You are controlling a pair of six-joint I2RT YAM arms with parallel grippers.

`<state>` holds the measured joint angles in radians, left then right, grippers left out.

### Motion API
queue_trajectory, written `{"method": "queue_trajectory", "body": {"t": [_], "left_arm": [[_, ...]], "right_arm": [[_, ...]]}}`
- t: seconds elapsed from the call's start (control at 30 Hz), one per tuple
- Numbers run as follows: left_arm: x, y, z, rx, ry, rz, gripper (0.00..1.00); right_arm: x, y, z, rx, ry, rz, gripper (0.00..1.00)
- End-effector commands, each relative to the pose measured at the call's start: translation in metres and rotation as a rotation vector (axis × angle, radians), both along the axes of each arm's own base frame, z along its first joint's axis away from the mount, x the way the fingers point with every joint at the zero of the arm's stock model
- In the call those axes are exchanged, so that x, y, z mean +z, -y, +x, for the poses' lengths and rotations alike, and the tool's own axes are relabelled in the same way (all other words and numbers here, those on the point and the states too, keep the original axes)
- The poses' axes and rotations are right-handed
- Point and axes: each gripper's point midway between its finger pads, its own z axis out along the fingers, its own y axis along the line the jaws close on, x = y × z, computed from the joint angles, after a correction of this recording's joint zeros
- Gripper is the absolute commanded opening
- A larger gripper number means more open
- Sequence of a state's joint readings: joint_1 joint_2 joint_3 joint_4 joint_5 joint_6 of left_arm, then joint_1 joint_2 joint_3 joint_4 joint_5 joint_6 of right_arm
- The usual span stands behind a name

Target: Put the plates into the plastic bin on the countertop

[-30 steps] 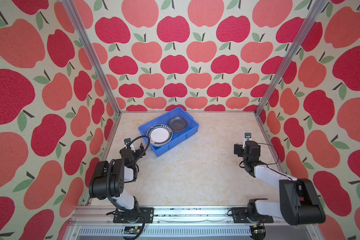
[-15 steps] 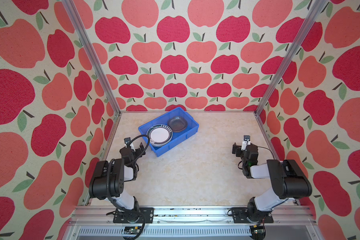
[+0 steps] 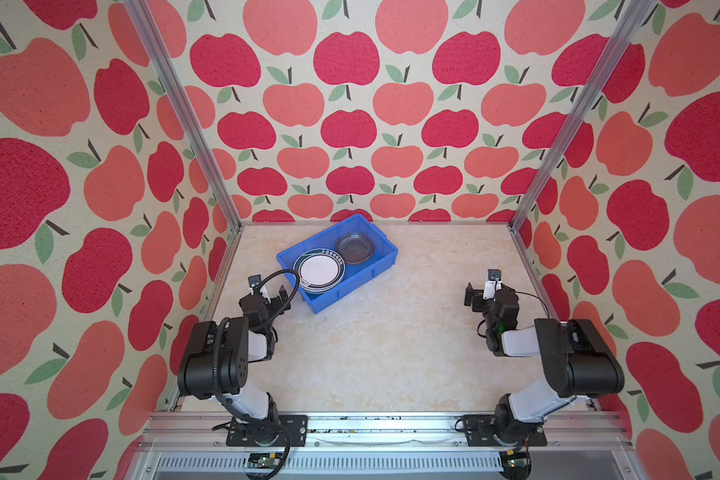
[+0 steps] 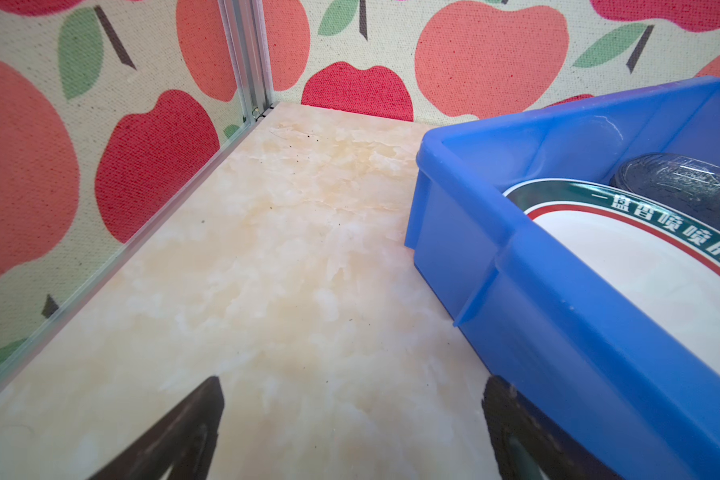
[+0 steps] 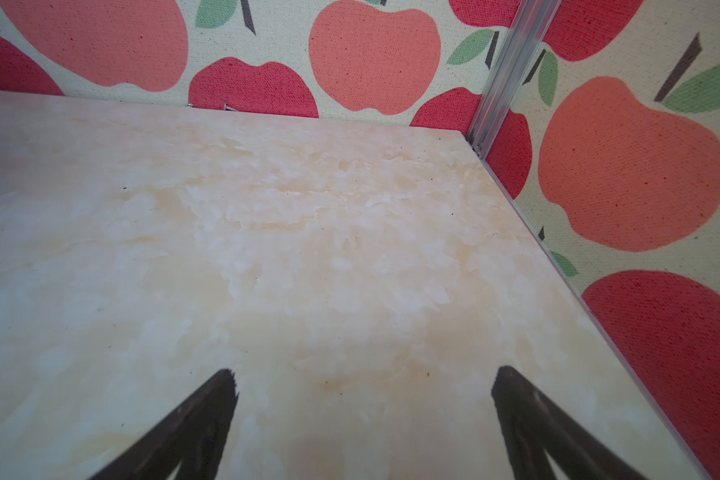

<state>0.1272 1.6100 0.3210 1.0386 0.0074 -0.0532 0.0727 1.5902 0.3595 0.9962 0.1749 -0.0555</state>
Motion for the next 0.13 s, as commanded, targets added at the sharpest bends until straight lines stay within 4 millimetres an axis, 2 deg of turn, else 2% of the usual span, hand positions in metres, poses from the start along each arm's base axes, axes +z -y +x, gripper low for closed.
{"method": "queue_trajectory", "body": {"t": [0.0,0.1], "left_arm": [[0.0076,-0.0008,0.0052,0.005,0.019,0.008,0.99],[0.0079,-0.0014,0.0052,0.006,0.02,0.01,0.99]], "right_arm": [[0.0003,-0.0117,0.0046,0.083,-0.012,0.031,1.0],[0.001,-0.011,0.0022,0.081,-0.004,0.03,1.0]]}}
